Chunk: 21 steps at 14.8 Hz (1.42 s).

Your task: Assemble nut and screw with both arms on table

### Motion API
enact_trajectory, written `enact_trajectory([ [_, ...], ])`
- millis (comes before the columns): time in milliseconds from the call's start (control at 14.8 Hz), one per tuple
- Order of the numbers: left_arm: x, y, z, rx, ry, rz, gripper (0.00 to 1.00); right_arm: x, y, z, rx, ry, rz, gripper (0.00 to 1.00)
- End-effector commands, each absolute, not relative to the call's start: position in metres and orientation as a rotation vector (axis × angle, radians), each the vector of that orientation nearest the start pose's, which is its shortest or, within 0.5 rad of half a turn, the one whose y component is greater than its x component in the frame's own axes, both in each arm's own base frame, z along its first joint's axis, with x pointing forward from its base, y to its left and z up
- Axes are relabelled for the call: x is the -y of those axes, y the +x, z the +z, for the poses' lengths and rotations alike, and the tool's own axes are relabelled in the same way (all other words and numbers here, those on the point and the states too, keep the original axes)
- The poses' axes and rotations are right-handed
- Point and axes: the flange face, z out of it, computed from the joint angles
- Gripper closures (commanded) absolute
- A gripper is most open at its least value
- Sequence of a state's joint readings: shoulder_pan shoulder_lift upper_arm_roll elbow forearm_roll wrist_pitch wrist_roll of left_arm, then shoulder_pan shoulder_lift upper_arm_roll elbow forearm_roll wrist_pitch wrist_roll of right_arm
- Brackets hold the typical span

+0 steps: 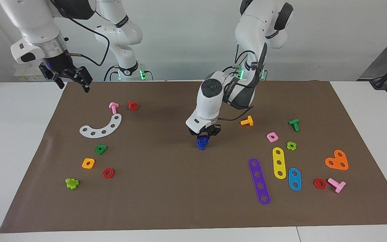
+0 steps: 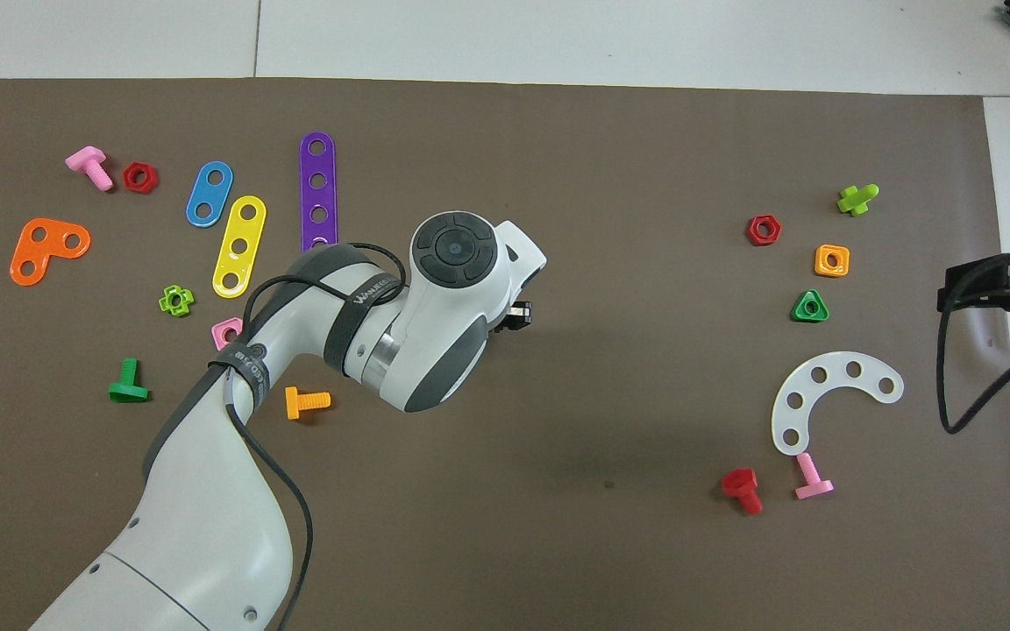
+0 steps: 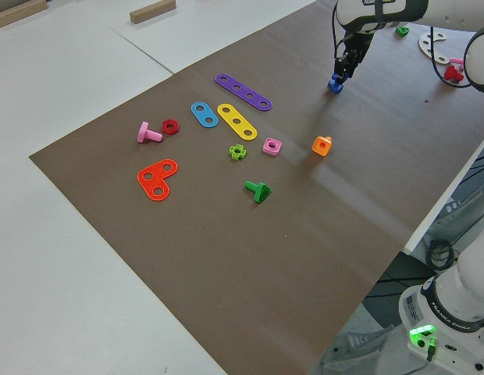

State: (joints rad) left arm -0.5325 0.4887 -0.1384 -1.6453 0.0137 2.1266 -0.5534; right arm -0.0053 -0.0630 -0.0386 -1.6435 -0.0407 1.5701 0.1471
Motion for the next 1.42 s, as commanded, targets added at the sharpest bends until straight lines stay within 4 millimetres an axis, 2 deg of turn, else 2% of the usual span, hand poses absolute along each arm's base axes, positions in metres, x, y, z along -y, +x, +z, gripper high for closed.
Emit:
enact_trajectory([
  [0,0.412,0.534,0.332,-0.148,-3.188,0.038,0.77,0.032,0.530,0.624,-0.285,-3.151,0.006,0.00],
  [135,0.412,0.534,0.331,-0.150,-3.186,0.039,0.56,0.032,0.530,0.624,-0.285,-3.151,0.004,0.00],
  [271,0.412,0.535,0.330,-0.149,-3.190,0.029,0.31,0.032,0.530,0.624,-0.285,-3.151,0.006,0.00],
  [339,0.412,0.535,0.331,-0.149,-3.191,0.027,0.23,0.032,0.530,0.624,-0.285,-3.151,0.004,0.00],
  [610,0.411,0.538,0.336,-0.148,-3.186,0.033,0.20,0.032,0.530,0.624,-0.288,-3.150,0.004,0.00],
  [880,0.399,0.556,0.370,-0.122,-3.148,0.080,0.21,0.032,0.530,0.624,-0.288,-3.150,0.004,0.00],
  [948,0.385,0.567,0.378,-0.083,-3.154,0.065,0.21,0.032,0.530,0.624,-0.290,-3.150,0.004,0.00],
  [1084,0.340,0.585,0.417,-0.004,-3.174,0.001,0.21,0.032,0.530,0.624,-0.295,-3.150,0.004,0.00],
  [1219,0.293,0.590,0.454,-0.027,-3.157,0.027,0.21,0.032,0.530,0.624,-0.295,-3.150,0.004,0.00],
  [1287,0.262,0.593,0.476,-0.035,-3.147,0.048,0.21,0.031,0.530,0.624,-0.300,-3.149,0.003,0.00],
  [1355,0.234,0.592,0.496,-0.035,-3.144,0.059,0.15,0.031,0.530,0.624,-0.305,-3.149,0.008,0.00],
])
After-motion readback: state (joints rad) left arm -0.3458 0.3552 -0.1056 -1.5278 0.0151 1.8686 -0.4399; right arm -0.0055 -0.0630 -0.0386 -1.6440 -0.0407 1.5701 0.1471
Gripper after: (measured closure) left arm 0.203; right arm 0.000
